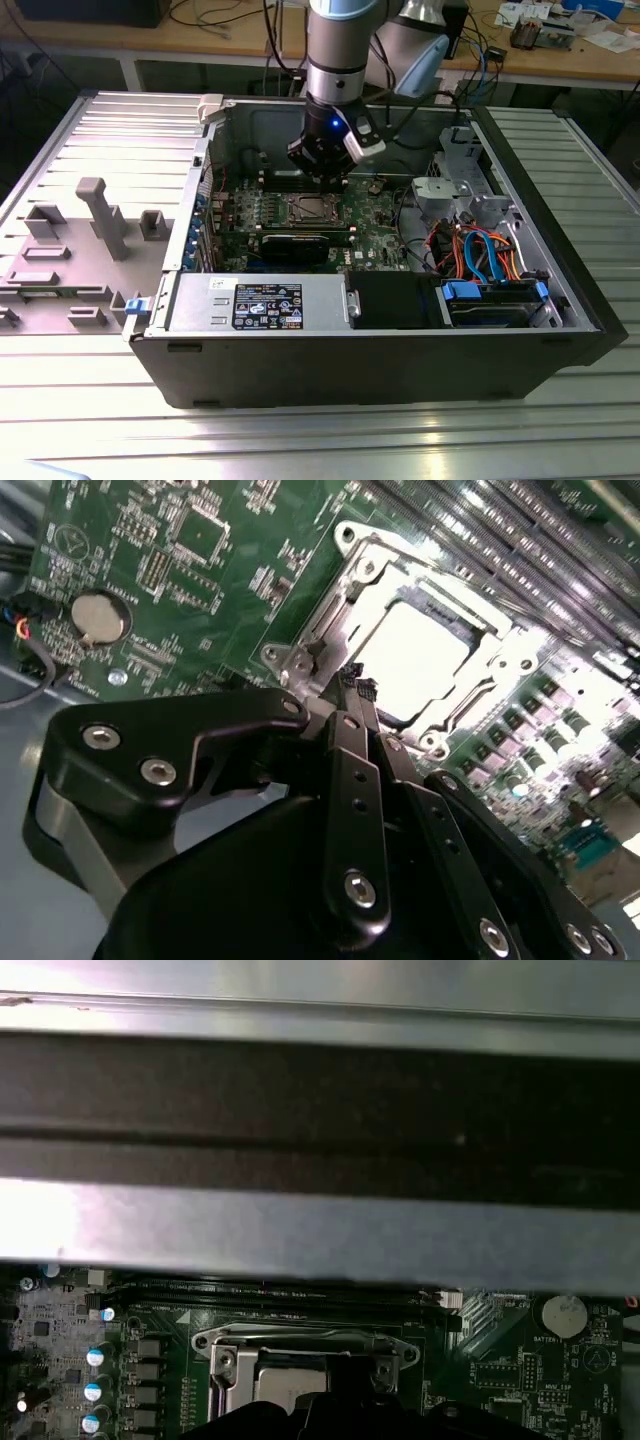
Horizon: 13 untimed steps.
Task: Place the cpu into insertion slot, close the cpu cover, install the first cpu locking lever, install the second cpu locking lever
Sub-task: 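Install the first cpu locking lever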
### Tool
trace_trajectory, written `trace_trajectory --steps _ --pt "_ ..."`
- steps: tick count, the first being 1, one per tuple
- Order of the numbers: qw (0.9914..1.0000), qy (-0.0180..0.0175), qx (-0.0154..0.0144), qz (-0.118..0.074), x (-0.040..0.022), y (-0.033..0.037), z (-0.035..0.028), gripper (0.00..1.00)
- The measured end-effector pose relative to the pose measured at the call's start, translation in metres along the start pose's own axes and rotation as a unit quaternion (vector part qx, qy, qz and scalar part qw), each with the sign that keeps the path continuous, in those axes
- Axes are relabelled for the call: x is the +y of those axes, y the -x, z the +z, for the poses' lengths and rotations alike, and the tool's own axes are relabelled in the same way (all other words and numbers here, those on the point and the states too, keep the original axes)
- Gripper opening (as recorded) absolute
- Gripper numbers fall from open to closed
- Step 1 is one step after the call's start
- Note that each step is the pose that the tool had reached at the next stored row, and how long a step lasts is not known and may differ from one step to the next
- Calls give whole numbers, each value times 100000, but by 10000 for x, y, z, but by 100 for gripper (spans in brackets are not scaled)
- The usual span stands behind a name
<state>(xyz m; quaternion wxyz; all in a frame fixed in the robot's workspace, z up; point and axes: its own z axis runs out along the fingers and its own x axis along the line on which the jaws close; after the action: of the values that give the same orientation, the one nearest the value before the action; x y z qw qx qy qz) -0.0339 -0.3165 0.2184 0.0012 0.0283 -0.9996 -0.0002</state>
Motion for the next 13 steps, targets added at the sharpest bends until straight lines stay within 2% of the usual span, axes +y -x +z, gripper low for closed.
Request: trace_trajectory --steps 1,10,12,13 --pt "100000 -4 1 -6 -31 -2 0 11" --pt "100000 0 -9 -31 -178 -10 -2 11" --pt "100000 -4 -7 -19 -185 -11 -36 11" --pt "100000 0 -10 -26 -186 -11 -84 11"
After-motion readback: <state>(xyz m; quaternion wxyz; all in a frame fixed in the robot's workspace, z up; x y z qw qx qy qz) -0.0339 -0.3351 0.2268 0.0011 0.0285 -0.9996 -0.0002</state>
